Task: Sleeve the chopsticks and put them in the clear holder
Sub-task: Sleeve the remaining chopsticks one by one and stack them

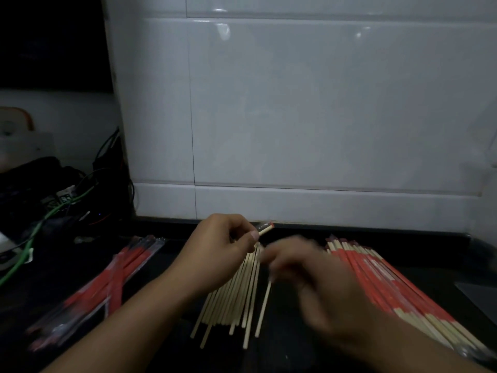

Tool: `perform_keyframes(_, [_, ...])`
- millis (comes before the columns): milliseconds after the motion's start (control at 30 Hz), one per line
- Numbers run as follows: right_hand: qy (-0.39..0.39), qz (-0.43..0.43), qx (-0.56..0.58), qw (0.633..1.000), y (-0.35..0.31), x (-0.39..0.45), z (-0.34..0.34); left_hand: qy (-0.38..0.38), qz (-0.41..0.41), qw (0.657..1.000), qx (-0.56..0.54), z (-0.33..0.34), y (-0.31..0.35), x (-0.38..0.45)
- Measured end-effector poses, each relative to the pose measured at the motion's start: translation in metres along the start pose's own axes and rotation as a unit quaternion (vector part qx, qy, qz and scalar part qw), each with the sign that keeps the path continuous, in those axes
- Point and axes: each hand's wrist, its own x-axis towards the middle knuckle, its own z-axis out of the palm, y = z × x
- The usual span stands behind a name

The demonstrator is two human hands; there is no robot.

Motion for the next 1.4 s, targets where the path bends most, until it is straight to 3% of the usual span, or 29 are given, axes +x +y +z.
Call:
perform_keyframes(133, [0.314, 0.177, 0.051, 0.931, -0.006, 0.005, -0.045, -0.004, 0.003, 1.0, -0.004, 0.0, 0.001, 0.0])
perform_keyframes(200, [0.407, 0.237, 0.06, 0.88, 0.01, 0.011, -0.071, -0.008, 0.012, 1.0, -0.007, 0.001, 0.003, -0.001])
perform_keyframes(300, [0.483, 0.323, 0.135, 0.802, 0.033, 0.009, -0.097, -0.016, 0.016, 1.0, -0.016, 0.001, 0.005, -0.002])
perform_keyframes(367, [0.5, 0.36, 0.176, 0.768, 0.04, 0.007, -0.102, -0.022, 0.015, 0.999, -0.018, 0.001, 0.006, -0.003])
perform_keyframes(500, [0.505, 0.379, 0.212, 0.746, 0.041, 0.006, -0.097, -0.031, 0.018, 0.999, -0.021, 0.002, 0.008, -0.004])
perform_keyframes(1400, [0.51, 0.382, 0.255, 0.728, 0.039, 0.007, -0.1, -0.034, 0.026, 0.999, -0.033, 0.0, 0.008, -0.004])
